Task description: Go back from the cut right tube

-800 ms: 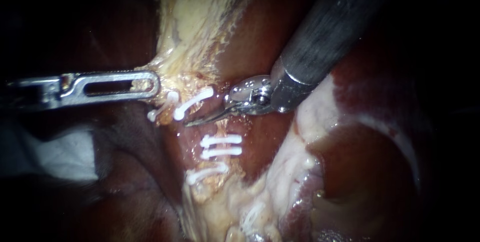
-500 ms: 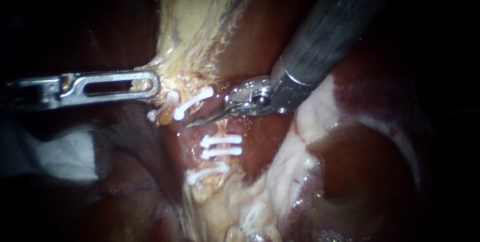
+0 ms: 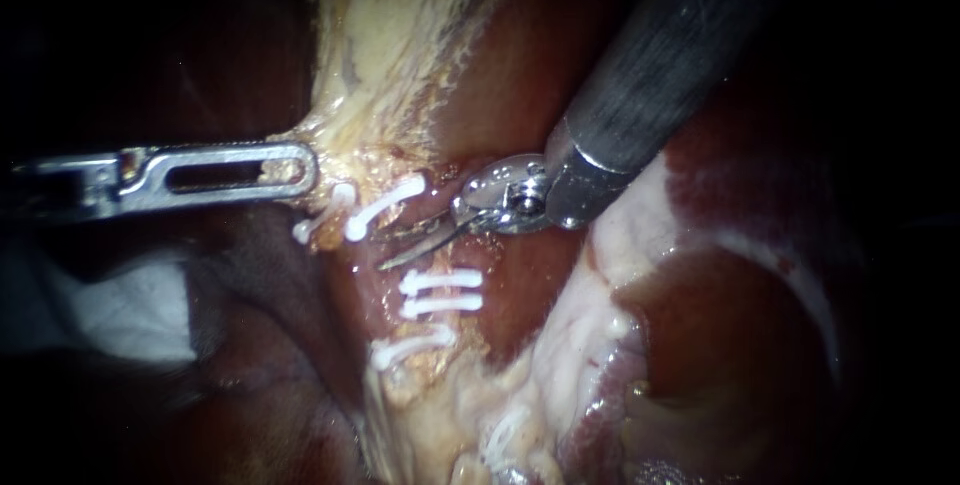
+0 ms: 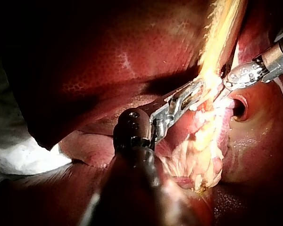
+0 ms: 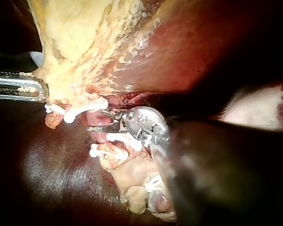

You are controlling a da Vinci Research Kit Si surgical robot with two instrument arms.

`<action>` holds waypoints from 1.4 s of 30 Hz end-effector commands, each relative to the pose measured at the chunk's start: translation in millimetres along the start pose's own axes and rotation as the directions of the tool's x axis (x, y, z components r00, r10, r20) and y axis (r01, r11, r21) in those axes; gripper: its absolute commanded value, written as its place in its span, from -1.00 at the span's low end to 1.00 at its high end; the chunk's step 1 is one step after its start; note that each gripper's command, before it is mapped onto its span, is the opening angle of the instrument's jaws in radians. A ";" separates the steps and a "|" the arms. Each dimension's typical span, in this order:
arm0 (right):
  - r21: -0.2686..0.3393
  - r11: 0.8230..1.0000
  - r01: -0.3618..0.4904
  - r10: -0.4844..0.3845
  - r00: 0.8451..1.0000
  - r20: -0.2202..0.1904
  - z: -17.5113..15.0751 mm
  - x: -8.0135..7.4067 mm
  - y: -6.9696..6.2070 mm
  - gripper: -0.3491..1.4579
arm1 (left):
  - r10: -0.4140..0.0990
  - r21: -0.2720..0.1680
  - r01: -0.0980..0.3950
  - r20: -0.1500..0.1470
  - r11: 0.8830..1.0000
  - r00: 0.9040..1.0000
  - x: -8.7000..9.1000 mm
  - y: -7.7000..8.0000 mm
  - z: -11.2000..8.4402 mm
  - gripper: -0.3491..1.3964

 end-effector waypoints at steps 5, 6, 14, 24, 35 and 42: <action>-0.005 1.000 0.010 -0.010 1.000 -0.006 -0.6 0.3 -0.3 0.15 | 0.000 0.002 0.000 -0.001 1.000 1.000 -0.1 0.2 -0.1 -1.00; -0.003 1.000 0.010 -0.010 1.000 -0.006 -0.8 0.3 -0.4 0.17 | 0.000 0.002 0.000 -0.001 1.000 1.000 -0.1 0.3 -0.1 -1.00; -0.084 0.992 0.094 -0.097 0.995 -0.024 -3.8 -0.4 -2.5 0.80 | 0.002 0.004 -0.002 -0.003 1.000 1.000 -0.2 1.0 -0.1 -1.00; -0.210 0.956 0.206 -0.213 0.977 -0.013 -10.7 -0.6 -8.2 0.97 | 0.003 0.005 -0.003 -0.004 1.000 1.000 -0.3 1.9 0.0 -1.00; -0.319 0.918 0.235 -0.256 0.966 -0.026 -19.4 0.3 -13.4 0.97 | 0.006 -0.004 -0.006 0.003 1.000 1.000 -0.6 3.5 0.3 -1.00; -0.353 0.905 0.239 -0.260 0.966 -0.012 -20.6 1.3 -14.9 0.97 | 0.007 -0.010 -0.007 0.008 1.000 1.000 -0.8 4.4 0.6 -1.00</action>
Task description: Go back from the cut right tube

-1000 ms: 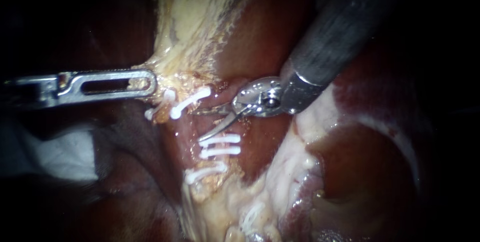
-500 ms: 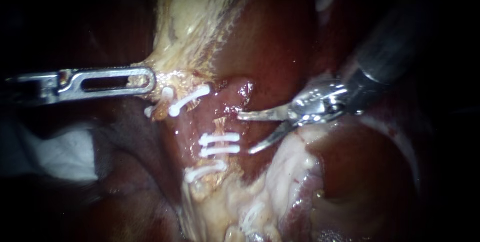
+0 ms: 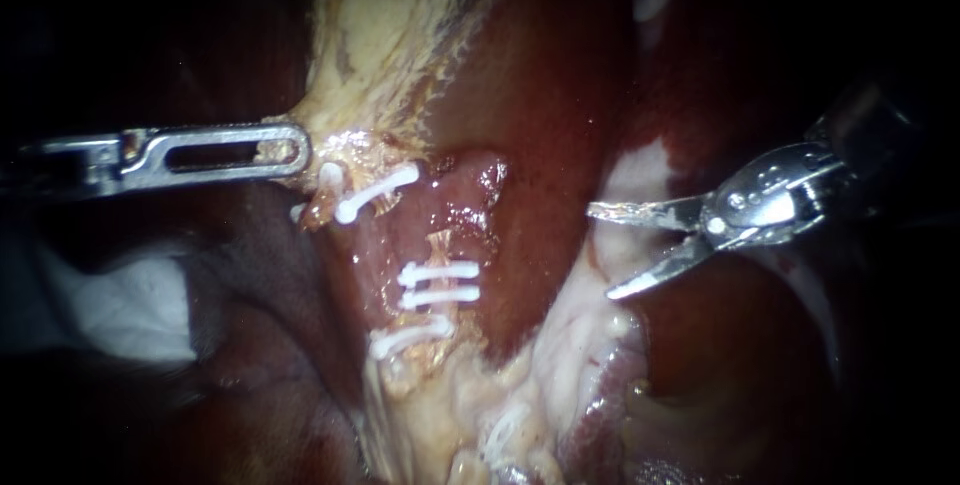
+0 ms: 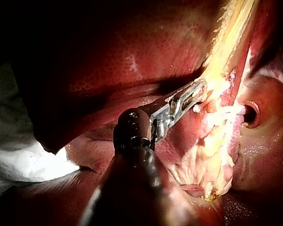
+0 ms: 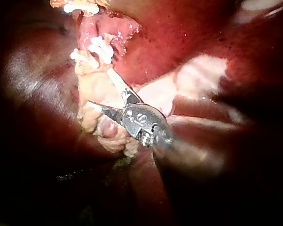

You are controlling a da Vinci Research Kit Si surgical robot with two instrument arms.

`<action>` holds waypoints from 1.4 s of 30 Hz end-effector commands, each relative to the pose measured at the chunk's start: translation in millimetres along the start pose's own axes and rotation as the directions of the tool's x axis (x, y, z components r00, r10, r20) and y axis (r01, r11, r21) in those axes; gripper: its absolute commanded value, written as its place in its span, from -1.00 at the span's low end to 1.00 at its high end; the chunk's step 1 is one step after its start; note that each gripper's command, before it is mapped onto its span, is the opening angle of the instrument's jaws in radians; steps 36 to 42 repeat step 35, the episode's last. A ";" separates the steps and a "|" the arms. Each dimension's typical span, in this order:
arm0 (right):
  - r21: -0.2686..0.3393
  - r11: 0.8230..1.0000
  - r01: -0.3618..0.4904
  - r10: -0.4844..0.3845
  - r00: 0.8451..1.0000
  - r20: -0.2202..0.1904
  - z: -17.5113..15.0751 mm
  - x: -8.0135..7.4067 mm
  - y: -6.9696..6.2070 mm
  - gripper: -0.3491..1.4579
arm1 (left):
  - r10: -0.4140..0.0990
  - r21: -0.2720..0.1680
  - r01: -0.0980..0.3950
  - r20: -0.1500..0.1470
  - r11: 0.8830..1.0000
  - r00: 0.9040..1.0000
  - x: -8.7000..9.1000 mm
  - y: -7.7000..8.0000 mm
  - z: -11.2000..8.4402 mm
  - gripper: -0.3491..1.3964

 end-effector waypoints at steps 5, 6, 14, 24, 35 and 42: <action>0.001 1.000 0.001 -0.001 1.000 -0.002 0.3 0.2 -0.2 0.97 | 0.000 -0.015 0.000 -0.001 1.000 1.000 0.7 0.8 1.8 -1.00; 0.001 1.000 0.002 -0.002 1.000 -0.001 0.3 0.1 -0.2 0.97 | 0.002 -0.021 -0.002 -0.003 1.000 1.000 1.0 1.0 2.5 -1.00; 0.000 1.000 0.003 -0.003 1.000 -0.001 0.4 0.0 -0.4 0.97 | 0.012 -0.037 -0.012 -0.019 0.999 1.000 2.0 2.6 6.8 -1.00; 0.000 1.000 0.002 -0.002 1.000 -0.001 0.4 0.1 -0.5 0.97 | 0.010 -0.036 -0.011 -0.033 0.999 0.999 2.8 2.9 11.0 -1.00; 0.000 1.000 0.001 -0.001 1.000 -0.001 0.3 0.2 -0.5 0.97 | 0.010 -0.033 -0.012 -0.035 0.999 0.999 2.7 3.1 10.5 -1.00; 0.000 1.000 0.001 -0.001 1.000 -0.001 0.3 0.2 -0.5 0.97 | 0.010 -0.033 -0.012 -0.035 0.999 0.999 2.7 3.1 10.5 -1.00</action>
